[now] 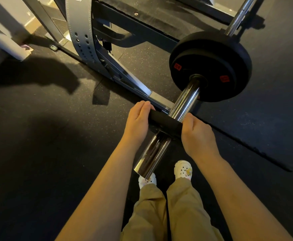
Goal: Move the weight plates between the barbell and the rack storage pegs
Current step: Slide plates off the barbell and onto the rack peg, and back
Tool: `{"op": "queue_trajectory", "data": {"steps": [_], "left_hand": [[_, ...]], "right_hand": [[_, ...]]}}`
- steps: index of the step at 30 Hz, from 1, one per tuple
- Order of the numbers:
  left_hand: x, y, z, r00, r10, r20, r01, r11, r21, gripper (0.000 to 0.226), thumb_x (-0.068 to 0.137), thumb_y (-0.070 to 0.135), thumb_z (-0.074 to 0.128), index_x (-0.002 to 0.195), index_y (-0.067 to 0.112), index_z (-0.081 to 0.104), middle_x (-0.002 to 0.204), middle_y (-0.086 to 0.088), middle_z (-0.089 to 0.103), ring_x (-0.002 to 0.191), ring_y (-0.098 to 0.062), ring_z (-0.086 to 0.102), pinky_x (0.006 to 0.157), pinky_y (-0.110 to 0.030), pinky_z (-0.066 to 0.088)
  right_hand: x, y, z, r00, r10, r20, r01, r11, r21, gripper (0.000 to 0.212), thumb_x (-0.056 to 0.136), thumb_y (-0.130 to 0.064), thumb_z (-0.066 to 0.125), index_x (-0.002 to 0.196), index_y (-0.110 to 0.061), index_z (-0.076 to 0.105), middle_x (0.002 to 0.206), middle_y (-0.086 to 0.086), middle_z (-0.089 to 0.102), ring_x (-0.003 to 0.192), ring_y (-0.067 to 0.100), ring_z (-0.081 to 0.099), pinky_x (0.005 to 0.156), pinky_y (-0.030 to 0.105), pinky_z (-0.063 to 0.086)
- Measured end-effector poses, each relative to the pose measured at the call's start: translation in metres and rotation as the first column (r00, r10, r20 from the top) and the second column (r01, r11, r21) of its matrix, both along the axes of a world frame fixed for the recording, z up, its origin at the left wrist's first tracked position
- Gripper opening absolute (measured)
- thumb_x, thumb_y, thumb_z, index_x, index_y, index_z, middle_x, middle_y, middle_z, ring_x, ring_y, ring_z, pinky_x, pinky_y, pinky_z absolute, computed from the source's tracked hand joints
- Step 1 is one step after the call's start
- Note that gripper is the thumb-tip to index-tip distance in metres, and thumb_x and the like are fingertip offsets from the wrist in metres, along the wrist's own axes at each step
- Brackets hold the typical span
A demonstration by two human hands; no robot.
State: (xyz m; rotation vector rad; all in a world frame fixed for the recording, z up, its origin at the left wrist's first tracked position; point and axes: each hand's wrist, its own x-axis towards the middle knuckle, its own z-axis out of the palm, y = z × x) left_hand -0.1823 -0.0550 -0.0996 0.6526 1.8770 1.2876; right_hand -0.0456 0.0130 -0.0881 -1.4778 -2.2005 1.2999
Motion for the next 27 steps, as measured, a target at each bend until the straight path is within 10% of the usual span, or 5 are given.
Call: {"op": "queue_trajectory", "data": {"steps": [9,19,27], "left_hand": [[-0.007,-0.002,-0.003,0.994,0.033,0.103,-0.029,0.999,-0.039,0.029,0.102,0.026,0.032,0.080,0.021,0.050,0.080,0.003,0.047,0.076,-0.004,0.047,0.073,-0.021,0.036],[-0.019,-0.006,0.012,0.988,-0.081,0.133,0.083,0.996,-0.014,0.037,0.100,0.037,0.036,0.079,0.020,0.061,0.086,0.005,0.058,0.075,0.015,0.052,0.067,0.002,0.034],[-0.012,-0.004,-0.008,0.980,0.053,0.191,-0.041,0.997,-0.065,0.032,0.099,0.040,0.040,0.077,0.020,0.052,0.074,0.003,0.049,0.075,-0.007,0.050,0.074,-0.020,0.035]], "right_hand": [[-0.010,-0.001,0.002,0.997,0.069,0.043,-0.074,0.985,0.155,0.048,0.102,-0.041,0.027,0.060,-0.022,0.043,0.049,-0.006,0.039,0.042,0.006,0.035,0.050,0.024,0.031],[0.019,-0.002,-0.029,0.966,-0.109,-0.234,0.068,0.982,-0.174,0.041,0.088,-0.040,0.034,0.077,-0.007,0.056,0.064,0.006,0.050,0.056,0.012,0.048,0.054,0.021,0.039],[0.035,-0.002,-0.047,0.950,-0.145,-0.278,0.065,0.959,-0.276,0.037,0.085,-0.034,0.034,0.096,-0.010,0.059,0.088,0.008,0.059,0.070,0.005,0.056,0.050,0.014,0.044]]}}
